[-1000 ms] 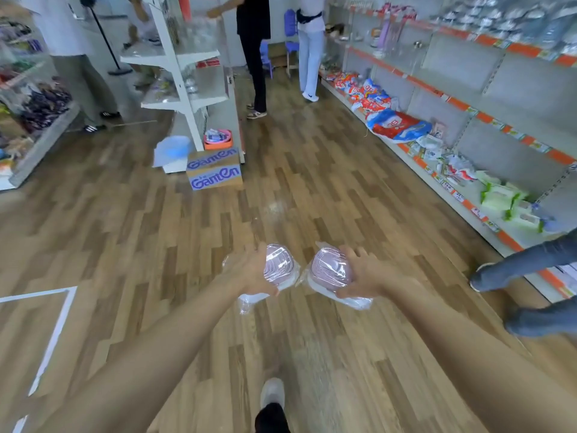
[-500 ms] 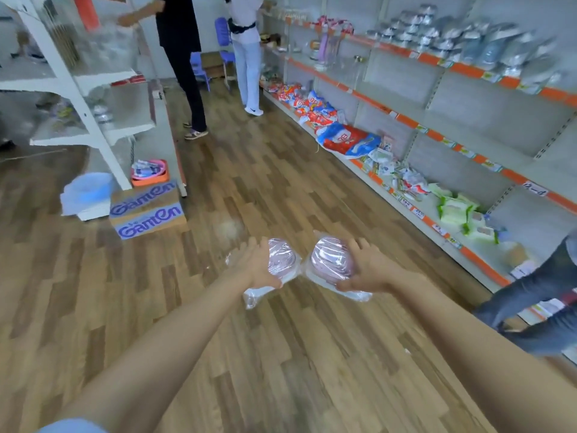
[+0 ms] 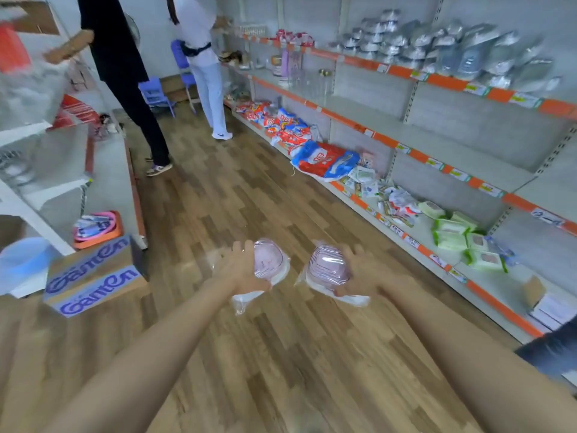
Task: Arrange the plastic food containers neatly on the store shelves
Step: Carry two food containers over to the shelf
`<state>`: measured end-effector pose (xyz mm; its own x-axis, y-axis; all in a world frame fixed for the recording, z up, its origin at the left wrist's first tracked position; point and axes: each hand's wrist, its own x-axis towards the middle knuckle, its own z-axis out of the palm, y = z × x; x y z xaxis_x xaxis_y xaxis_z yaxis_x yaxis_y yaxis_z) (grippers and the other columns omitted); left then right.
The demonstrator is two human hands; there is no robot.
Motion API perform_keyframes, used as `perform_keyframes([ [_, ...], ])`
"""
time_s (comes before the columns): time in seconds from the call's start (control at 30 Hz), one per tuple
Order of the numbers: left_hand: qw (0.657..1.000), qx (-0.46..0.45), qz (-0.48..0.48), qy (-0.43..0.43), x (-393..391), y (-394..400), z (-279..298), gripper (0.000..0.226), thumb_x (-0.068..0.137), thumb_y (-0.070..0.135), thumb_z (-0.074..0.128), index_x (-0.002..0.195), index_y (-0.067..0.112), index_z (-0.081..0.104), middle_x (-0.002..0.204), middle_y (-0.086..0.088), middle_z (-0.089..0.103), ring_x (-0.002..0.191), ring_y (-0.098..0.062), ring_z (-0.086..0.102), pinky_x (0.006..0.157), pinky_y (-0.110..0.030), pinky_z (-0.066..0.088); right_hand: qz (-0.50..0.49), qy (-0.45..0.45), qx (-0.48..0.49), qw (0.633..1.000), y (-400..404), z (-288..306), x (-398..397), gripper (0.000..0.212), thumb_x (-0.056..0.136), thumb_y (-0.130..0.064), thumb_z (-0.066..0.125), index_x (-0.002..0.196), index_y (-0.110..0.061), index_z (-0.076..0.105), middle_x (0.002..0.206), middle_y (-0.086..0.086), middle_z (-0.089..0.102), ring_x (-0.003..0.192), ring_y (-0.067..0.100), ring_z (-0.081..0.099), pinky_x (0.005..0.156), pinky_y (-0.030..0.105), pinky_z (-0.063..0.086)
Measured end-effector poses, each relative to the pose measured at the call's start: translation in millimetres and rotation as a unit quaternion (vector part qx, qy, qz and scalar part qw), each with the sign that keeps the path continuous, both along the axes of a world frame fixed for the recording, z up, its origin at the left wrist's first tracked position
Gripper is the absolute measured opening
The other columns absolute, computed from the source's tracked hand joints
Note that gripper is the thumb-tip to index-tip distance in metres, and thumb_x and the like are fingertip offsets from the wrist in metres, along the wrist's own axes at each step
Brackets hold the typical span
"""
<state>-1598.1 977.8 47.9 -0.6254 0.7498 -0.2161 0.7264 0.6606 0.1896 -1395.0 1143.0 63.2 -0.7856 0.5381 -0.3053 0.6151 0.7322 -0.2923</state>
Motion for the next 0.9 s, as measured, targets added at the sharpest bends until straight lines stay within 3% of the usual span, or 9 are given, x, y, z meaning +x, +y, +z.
perform_keyframes([
  [0.07, 0.999, 0.027, 0.019, 0.014, -25, 30, 11, 0.093, 0.061, 0.06, 0.075, 0.131, 0.018, 0.031, 0.125, -0.002, 0.04, 0.112, -0.022, 0.046, 0.075, -0.028, 0.03, 0.002, 0.01, -0.003, 1.0, 34, 6, -31, 0.096, 0.071, -0.046, 0.073, 0.145, -0.02, 0.018, 0.131, 0.011, 0.035, 0.121, 0.032, 0.037, 0.09, 0.034, 0.036],
  [0.17, 0.999, 0.004, 0.028, 0.025, -52, 57, 10, 0.096, 0.062, 0.063, 0.073, 0.134, 0.017, 0.029, 0.128, -0.003, 0.04, 0.114, -0.023, 0.047, 0.079, -0.03, 0.034, 0.021, 0.024, -0.029, 0.999, 65, 6, -69, 0.099, 0.069, -0.046, 0.074, 0.145, -0.022, 0.016, 0.133, 0.01, 0.033, 0.124, 0.031, 0.037, 0.091, 0.034, 0.036],
  [0.27, 0.999, -0.022, 0.048, 0.011, -96, 91, 1, 0.104, 0.063, 0.063, 0.071, 0.141, 0.016, 0.023, 0.137, -0.005, 0.034, 0.123, -0.026, 0.043, 0.091, -0.035, 0.037, 0.045, 0.02, -0.043, 0.998, 106, -1, -119, 0.097, 0.069, -0.044, 0.075, 0.144, -0.023, 0.017, 0.132, 0.009, 0.033, 0.123, 0.031, 0.036, 0.092, 0.034, 0.035],
  [0.37, 0.999, -0.02, 0.047, -0.004, -143, 129, -11, 0.098, 0.064, 0.059, 0.072, 0.139, 0.016, 0.025, 0.133, -0.003, 0.036, 0.119, -0.025, 0.043, 0.082, -0.031, 0.036, 0.046, 0.001, -0.034, 0.998, 150, -11, -169, 0.092, 0.069, -0.043, 0.075, 0.141, -0.019, 0.023, 0.128, 0.009, 0.035, 0.122, 0.031, 0.037, 0.085, 0.029, 0.033],
  [0.5, 0.999, -0.005, 0.03, -0.021, -217, 189, -23, 0.091, 0.063, 0.056, 0.074, 0.133, 0.014, 0.035, 0.125, -0.003, 0.043, 0.107, -0.022, 0.046, 0.079, -0.029, 0.039, 0.029, -0.032, 0.0, 0.999, 210, -13, -230, 0.1, 0.069, -0.048, 0.074, 0.146, -0.019, 0.018, 0.136, 0.011, 0.032, 0.127, 0.03, 0.037, 0.103, 0.037, 0.037],
  [0.57, 0.999, -0.001, 0.017, -0.032, -256, 225, -21, 0.092, 0.061, 0.057, 0.075, 0.134, 0.016, 0.035, 0.124, -0.001, 0.044, 0.106, -0.021, 0.046, 0.075, -0.028, 0.038, 0.019, -0.048, 0.017, 0.999, 243, -6, -262, 0.102, 0.069, -0.047, 0.074, 0.147, -0.016, 0.016, 0.138, 0.012, 0.031, 0.127, 0.03, 0.037, 0.103, 0.038, 0.037],
  [0.73, 0.997, 0.047, -0.021, -0.064, -347, 320, -3, 0.081, 0.063, 0.053, 0.076, 0.13, 0.018, 0.045, 0.121, -0.002, 0.052, 0.11, -0.022, 0.05, 0.089, -0.034, 0.046, -0.043, 0.004, 0.005, 0.999, 324, 19, -338, 0.1, 0.071, -0.04, 0.075, 0.147, -0.018, 0.012, 0.136, 0.017, 0.032, 0.128, 0.035, 0.037, 0.1, 0.036, 0.035],
  [0.9, 0.997, 0.04, -0.042, -0.045, -403, 391, -13, 0.076, 0.061, 0.055, 0.074, 0.122, 0.018, 0.048, 0.114, 0.001, 0.047, 0.104, -0.017, 0.051, 0.073, -0.026, 0.041, -0.035, -0.027, 0.0, 0.999, 384, 4, -403, 0.103, 0.071, -0.041, 0.075, 0.148, -0.018, 0.009, 0.14, 0.015, 0.027, 0.128, 0.036, 0.032, 0.099, 0.039, 0.037],
])
